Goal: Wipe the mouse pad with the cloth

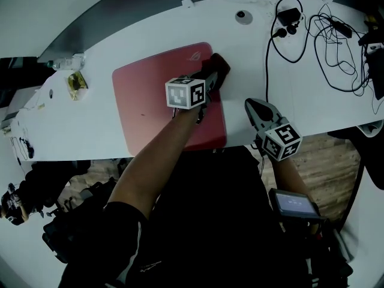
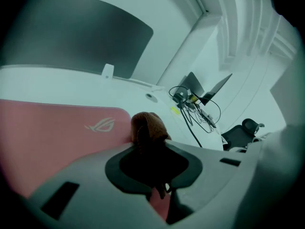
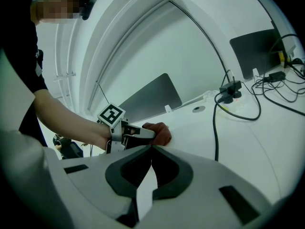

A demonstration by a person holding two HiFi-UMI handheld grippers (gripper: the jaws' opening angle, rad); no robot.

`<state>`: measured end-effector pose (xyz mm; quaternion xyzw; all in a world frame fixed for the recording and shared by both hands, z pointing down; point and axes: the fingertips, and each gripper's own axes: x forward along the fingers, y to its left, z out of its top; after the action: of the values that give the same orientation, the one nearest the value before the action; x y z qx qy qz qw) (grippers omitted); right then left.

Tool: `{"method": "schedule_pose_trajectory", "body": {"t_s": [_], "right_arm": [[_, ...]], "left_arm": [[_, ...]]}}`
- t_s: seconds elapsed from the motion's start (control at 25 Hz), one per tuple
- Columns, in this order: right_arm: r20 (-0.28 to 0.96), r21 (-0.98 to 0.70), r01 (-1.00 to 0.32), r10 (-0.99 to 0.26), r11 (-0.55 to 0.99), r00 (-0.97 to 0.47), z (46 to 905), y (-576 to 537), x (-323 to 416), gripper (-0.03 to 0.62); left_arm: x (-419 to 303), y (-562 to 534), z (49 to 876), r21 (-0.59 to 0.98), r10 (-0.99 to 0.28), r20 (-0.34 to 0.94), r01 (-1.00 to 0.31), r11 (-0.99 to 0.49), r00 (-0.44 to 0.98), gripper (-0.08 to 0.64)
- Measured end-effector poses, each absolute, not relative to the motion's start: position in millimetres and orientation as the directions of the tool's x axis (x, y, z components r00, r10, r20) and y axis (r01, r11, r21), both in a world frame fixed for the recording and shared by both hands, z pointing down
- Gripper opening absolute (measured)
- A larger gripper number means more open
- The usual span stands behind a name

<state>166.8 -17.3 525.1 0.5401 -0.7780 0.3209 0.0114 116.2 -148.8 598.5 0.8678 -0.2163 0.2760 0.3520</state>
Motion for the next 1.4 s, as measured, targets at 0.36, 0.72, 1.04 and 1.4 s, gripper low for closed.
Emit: {"method": "schedule_pose_trajectory", "body": {"t_s": [0.36, 0.72, 1.04, 1.4], "right_arm": [[0.397, -0.458, -0.870, -0.833, 0.185, -0.386, 518.2, -15.4, 146.0, 0.025], [0.410, -0.432, -0.875, -0.817, 0.217, -0.405, 512.2, -28.5, 110.6, 0.025], [0.419, -0.413, -0.874, -0.799, 0.254, -0.431, 508.7, -46.4, 79.4, 0.026], [0.430, -0.402, -0.869, -0.778, 0.288, -0.457, 505.9, -62.3, 47.6, 0.026]], "left_arm": [[70.9, -175.1, 605.1, 0.505, -0.229, 0.664, -0.653, -0.564, 0.712, 0.074], [15.9, -192.1, 603.0, 0.487, -0.287, 0.674, -0.702, -0.520, 0.681, 0.074], [-49.1, -216.8, 593.2, 0.448, -0.355, 0.683, -0.750, -0.486, 0.638, 0.074], [-116.3, -237.7, 590.9, 0.422, -0.419, 0.685, -0.794, -0.438, 0.596, 0.074]]}}
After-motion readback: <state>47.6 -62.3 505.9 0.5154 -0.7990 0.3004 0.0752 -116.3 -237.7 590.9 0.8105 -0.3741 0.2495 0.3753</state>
